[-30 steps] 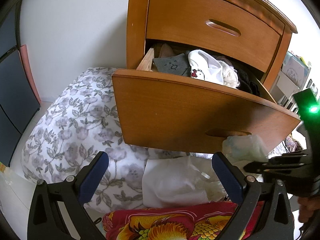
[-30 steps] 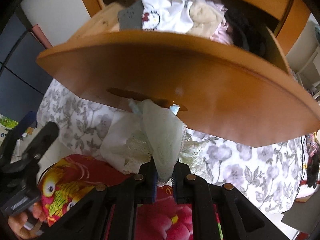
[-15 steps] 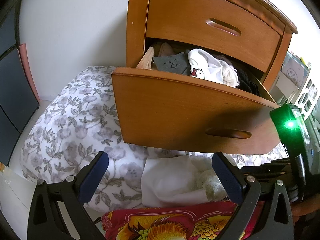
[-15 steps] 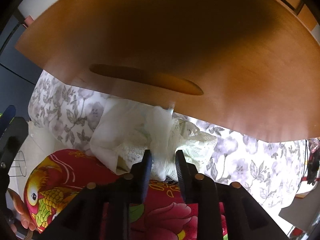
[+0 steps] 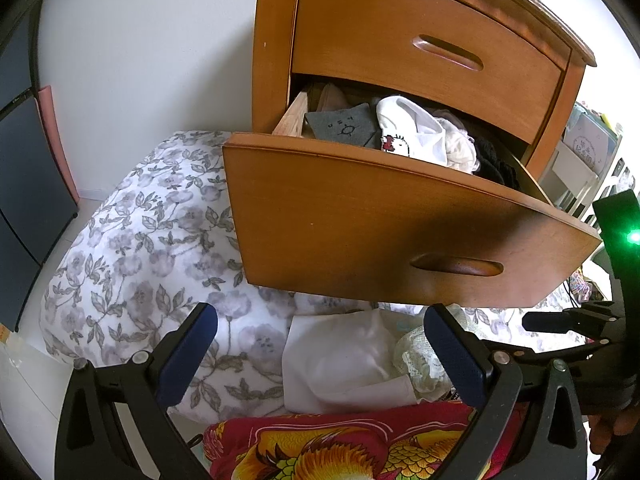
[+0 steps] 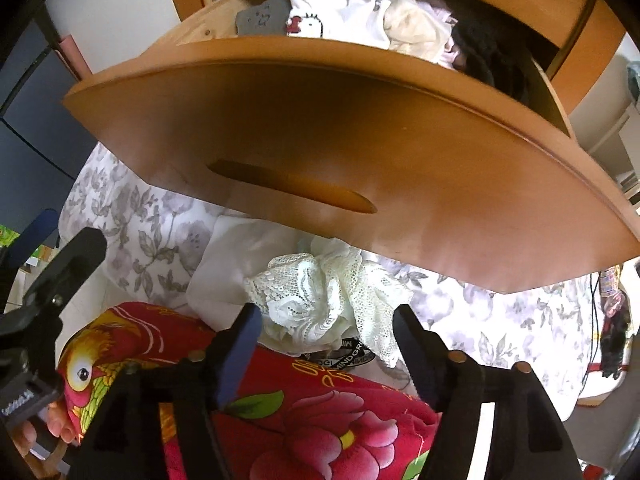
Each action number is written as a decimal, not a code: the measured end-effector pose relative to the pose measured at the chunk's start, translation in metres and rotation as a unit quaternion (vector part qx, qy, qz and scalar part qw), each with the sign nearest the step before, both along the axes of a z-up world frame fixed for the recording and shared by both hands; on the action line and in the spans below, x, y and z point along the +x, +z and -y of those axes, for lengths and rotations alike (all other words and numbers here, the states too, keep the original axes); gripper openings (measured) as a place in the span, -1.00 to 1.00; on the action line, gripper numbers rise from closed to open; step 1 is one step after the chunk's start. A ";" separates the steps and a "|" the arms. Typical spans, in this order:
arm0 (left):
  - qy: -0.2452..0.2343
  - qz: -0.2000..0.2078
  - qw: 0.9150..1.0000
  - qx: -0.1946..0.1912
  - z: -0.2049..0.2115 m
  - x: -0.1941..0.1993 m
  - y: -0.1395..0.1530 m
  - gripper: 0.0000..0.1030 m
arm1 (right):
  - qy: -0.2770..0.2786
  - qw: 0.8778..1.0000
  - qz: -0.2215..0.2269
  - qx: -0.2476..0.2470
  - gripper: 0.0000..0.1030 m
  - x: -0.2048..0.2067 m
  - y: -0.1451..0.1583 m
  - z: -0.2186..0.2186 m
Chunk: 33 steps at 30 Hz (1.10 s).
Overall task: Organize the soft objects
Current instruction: 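Open the right gripper to release the lace garment, then withdraw the right gripper from the released lace garment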
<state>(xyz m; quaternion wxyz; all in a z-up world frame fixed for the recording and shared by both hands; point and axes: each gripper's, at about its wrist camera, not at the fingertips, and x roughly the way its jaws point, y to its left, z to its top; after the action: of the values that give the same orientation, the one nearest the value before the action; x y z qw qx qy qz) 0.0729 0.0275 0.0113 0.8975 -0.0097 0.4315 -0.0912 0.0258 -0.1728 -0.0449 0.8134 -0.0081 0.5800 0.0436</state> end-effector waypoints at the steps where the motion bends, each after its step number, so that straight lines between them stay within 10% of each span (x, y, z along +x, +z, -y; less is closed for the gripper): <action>1: 0.000 0.000 1.000 0.000 0.000 0.000 0.000 0.99 | -0.001 1.000 0.001 -0.002 0.47 -0.001 0.000 0.001; 10: 0.000 -0.001 1.000 0.000 0.000 0.000 0.000 0.99 | -0.018 1.000 0.018 -0.010 0.93 -0.005 0.005 0.011; 33: 0.001 -0.006 1.000 0.009 -0.001 0.000 -0.003 0.99 | -0.098 0.981 0.169 0.002 1.00 -0.041 0.051 0.036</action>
<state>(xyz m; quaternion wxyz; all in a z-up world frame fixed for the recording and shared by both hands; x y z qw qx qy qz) 0.0726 0.0283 0.0087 0.8949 -0.0028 0.4377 -0.0868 -0.0155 -0.2089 0.0061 0.9002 0.0427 0.4318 -0.0371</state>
